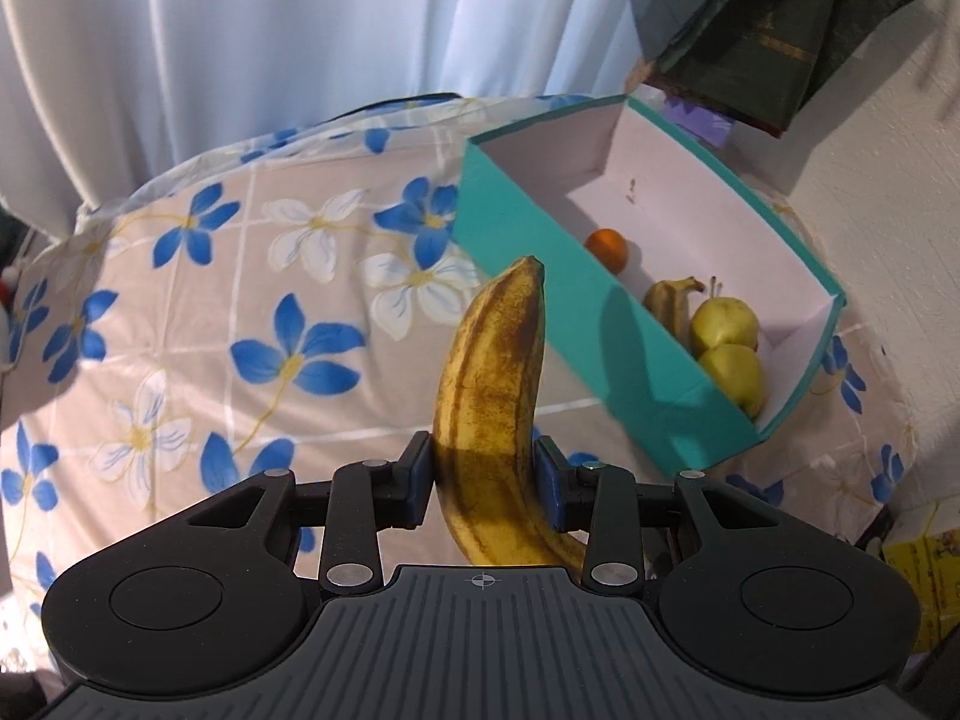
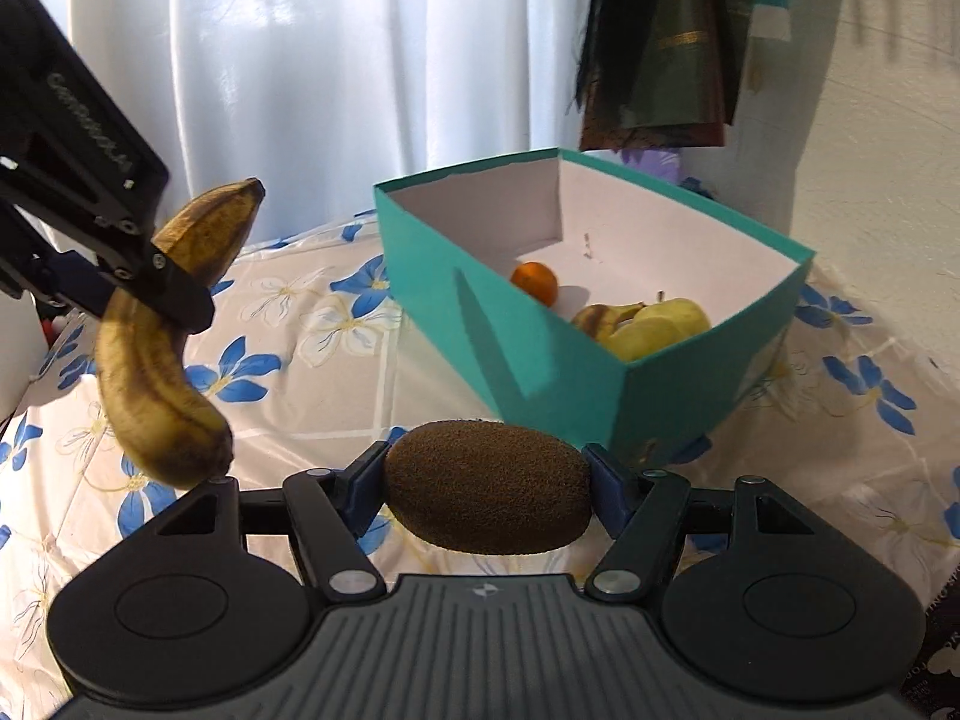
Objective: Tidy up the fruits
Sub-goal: 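Lift the banana with the left gripper while the right gripper lifts the kiwi over the box, then lower the banana into the teal box and open the left gripper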
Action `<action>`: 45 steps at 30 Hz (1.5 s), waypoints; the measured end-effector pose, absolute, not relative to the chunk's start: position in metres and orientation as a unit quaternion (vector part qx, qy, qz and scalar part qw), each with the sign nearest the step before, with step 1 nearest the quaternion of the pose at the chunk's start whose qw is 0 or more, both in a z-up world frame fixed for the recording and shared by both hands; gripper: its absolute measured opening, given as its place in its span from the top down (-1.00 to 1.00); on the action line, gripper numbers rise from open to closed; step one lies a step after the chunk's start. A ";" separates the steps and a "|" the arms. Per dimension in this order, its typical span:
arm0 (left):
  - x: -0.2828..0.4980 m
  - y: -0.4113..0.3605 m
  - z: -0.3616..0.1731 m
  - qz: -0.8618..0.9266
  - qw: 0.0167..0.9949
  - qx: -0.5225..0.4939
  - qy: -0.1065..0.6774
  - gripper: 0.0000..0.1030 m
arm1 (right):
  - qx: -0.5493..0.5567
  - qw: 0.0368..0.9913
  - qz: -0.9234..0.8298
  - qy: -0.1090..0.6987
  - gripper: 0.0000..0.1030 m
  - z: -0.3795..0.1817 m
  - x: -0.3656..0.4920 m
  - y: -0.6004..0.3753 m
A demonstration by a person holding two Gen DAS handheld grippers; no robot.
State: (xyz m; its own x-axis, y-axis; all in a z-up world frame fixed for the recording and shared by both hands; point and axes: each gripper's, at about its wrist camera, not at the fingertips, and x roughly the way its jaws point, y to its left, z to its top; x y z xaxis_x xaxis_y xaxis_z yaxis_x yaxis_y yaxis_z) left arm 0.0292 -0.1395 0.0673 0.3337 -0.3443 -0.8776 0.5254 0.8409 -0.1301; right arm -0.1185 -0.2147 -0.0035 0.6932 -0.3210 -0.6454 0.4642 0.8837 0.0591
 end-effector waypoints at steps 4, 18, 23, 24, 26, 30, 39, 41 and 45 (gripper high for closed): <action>0.027 -0.173 0.064 -0.284 0.810 0.107 0.501 0.24 | 0.115 0.908 -0.248 0.317 -0.32 0.004 -0.135 -0.226; 0.037 -0.233 0.062 -0.300 0.817 0.138 0.472 0.24 | 0.121 0.901 -0.321 0.267 -0.32 0.024 -0.148 -0.273; 0.047 -0.248 0.060 -0.295 0.823 0.140 0.465 0.24 | 0.116 0.902 -0.334 0.248 -0.32 0.030 -0.142 -0.289; 0.049 -0.250 0.059 -0.294 0.824 0.142 0.463 0.24 | 0.115 0.902 -0.335 0.245 -0.32 0.030 -0.141 -0.292; 0.052 -0.257 0.057 -0.293 0.827 0.142 0.457 0.24 | 0.113 0.904 -0.335 0.241 -0.32 0.030 -0.137 -0.297; 0.059 -0.267 0.049 -0.294 0.828 0.141 0.456 0.24 | 0.111 0.903 -0.339 0.238 -0.32 0.029 -0.129 -0.304; 0.070 -0.287 0.030 -0.293 0.829 0.141 0.456 0.25 | 0.111 0.902 -0.340 0.240 -0.32 0.026 -0.119 -0.317; 0.072 -0.291 0.025 -0.291 0.829 0.144 0.455 0.25 | 0.112 0.902 -0.339 0.241 -0.32 0.024 -0.117 -0.319; 0.075 -0.298 0.016 -0.288 0.827 0.149 0.459 0.25 | 0.113 0.902 -0.339 0.243 -0.32 0.022 -0.116 -0.322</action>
